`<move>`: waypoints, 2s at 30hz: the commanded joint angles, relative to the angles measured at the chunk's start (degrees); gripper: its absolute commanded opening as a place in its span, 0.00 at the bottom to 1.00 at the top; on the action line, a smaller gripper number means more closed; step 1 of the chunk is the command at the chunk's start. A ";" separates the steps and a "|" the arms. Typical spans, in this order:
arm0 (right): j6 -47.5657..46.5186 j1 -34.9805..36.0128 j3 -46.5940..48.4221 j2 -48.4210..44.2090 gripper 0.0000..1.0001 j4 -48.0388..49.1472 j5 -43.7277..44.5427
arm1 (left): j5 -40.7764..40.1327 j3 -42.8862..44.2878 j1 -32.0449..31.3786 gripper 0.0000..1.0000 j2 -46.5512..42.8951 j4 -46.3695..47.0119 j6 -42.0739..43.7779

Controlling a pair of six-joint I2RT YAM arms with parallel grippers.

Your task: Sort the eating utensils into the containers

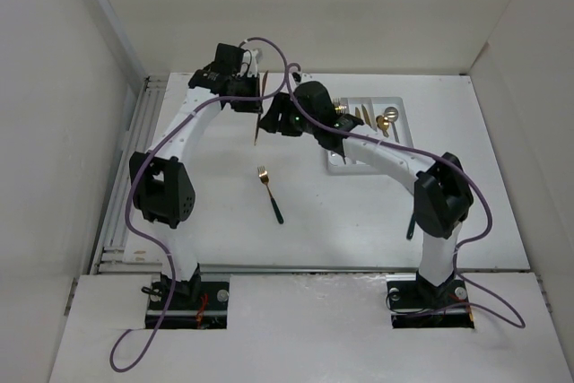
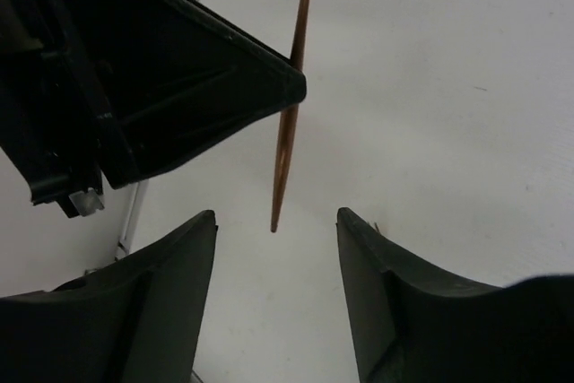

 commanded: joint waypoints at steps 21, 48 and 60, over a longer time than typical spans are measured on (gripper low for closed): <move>8.14 0.08 5.37 7.17 0.47 7.11 -1.63 | 6.21 2.83 -1.09 0.00 -5.26 -1.00 -2.73; -22.17 -16.88 1.16 -5.22 0.00 -29.70 17.16 | -7.66 1.78 1.10 0.72 -6.31 -1.26 -0.79; -28.42 -24.88 3.52 5.15 0.00 -30.16 22.70 | -9.78 -2.79 1.11 0.72 -8.69 -0.73 -0.26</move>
